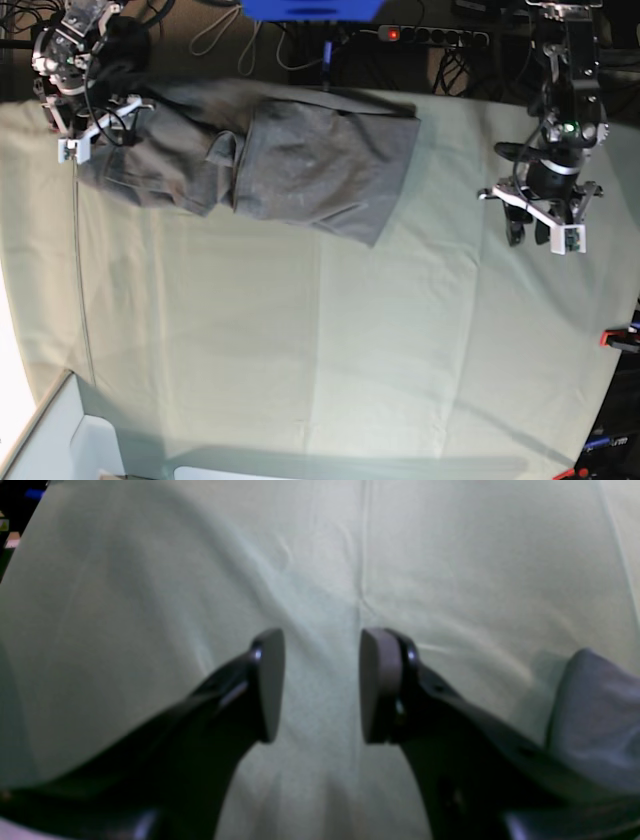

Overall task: Layout the t-shirt on the table in an organized manner, then fold the t-shirt properly
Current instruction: 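Pull the t-shirt end with the right gripper to straighten the fold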

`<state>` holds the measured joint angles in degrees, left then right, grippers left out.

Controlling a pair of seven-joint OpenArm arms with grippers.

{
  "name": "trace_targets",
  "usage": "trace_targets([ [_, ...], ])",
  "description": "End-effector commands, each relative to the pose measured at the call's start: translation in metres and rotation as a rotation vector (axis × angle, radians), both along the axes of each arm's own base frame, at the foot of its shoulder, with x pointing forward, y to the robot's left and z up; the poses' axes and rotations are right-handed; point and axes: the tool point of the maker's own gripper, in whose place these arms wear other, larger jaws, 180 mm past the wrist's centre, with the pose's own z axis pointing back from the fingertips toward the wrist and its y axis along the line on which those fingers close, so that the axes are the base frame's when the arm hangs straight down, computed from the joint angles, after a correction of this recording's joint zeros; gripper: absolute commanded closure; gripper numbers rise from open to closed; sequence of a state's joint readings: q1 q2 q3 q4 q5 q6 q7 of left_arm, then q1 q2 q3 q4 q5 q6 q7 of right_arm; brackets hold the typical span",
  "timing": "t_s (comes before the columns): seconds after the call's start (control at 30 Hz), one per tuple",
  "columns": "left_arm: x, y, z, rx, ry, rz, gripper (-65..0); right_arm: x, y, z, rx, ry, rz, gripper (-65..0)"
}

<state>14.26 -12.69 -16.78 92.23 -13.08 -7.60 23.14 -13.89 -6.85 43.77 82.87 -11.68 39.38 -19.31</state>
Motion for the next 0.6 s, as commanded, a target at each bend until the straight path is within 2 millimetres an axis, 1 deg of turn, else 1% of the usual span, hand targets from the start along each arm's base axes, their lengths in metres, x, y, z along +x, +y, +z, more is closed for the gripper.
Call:
trace_targets([
  [0.0, 0.007, 0.004, 0.013, 0.016, -0.046, -0.005, -24.2, -0.008, 0.006, -0.007, 0.001, 0.056, 0.022, -28.4],
  [0.1, 0.007, 0.004, 0.013, 0.016, -0.046, -0.005, -24.2, -0.008, 0.012, -0.009, 0.016, 0.054, 0.018, -15.6],
  [0.2, 0.007, 0.004, 0.013, 0.016, -0.048, -0.005, -24.2, -0.007, 0.014, -0.009, 0.018, 0.051, 0.018, 0.0],
  [0.3, 0.007, 0.004, 0.013, 0.016, -0.048, -0.005, -24.2, -0.003, 0.012, -0.004, 0.009, 0.04, 0.02, 0.0],
  [0.37, 0.007, 0.004, 0.013, 0.016, -0.048, -0.005, -24.2, 0.002, 0.006, 0.007, -0.017, 0.011, 0.017, 0.0],
  [0.43, 0.007, 0.004, 0.013, 0.016, -0.048, -0.005, -24.2, 0.009, 0.003, 0.022, -0.051, -0.025, 0.02, 0.0],
  [0.57, 0.007, 0.004, 0.013, 0.016, -0.048, -0.005, -24.2, 0.028, -0.013, 0.069, -0.16, -0.125, 0.031, 0.0],
])
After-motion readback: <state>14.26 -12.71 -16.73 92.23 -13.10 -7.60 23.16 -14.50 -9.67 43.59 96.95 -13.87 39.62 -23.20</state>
